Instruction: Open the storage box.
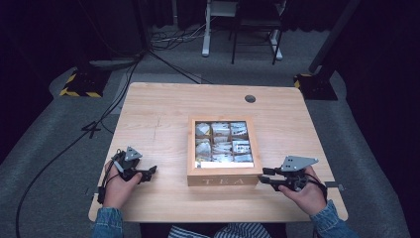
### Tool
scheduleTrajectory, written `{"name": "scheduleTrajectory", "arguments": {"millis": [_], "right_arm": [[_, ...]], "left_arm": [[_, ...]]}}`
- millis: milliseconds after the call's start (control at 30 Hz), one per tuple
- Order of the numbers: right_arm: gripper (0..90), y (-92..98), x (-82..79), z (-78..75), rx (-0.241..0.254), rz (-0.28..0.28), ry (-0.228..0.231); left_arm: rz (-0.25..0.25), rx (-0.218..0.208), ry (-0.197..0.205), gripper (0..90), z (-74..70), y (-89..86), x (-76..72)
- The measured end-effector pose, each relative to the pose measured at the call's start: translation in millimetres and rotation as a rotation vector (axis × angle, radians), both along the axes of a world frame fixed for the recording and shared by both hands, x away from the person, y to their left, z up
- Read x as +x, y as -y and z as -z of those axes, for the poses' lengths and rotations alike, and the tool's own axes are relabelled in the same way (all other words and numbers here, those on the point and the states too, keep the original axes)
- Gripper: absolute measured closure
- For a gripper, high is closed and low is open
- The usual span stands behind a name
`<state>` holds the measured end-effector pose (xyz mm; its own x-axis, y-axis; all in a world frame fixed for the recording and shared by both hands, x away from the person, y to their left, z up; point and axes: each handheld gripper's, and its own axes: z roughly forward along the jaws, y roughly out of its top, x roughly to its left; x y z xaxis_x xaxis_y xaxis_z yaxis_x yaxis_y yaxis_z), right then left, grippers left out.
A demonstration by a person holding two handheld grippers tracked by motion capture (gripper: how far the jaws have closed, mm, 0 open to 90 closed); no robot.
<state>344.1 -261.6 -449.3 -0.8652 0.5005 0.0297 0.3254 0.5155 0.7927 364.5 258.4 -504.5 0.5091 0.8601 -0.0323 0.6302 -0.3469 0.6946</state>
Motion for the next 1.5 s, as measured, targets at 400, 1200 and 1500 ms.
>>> {"name": "scheduleTrajectory", "arguments": {"millis": [400, 1200, 1500], "right_arm": [[67.1, -2.5, -1.3, -0.5, -0.003, 0.011, 0.022], [63.1, -5.2, -2.7, -21.9, -0.016, 0.046, 0.088], [58.7, -7.3, -2.0, -37.3, -0.025, 0.060, 0.144]], "left_arm": [[0.000, 0.000, 0.000, 16.9, 0.0, 0.0, 0.0], [0.001, 0.001, 0.000, 16.9, -0.1, 0.1, 0.0], [-0.005, 0.004, 0.006, 16.8, 0.2, 0.8, 2.2]]}}
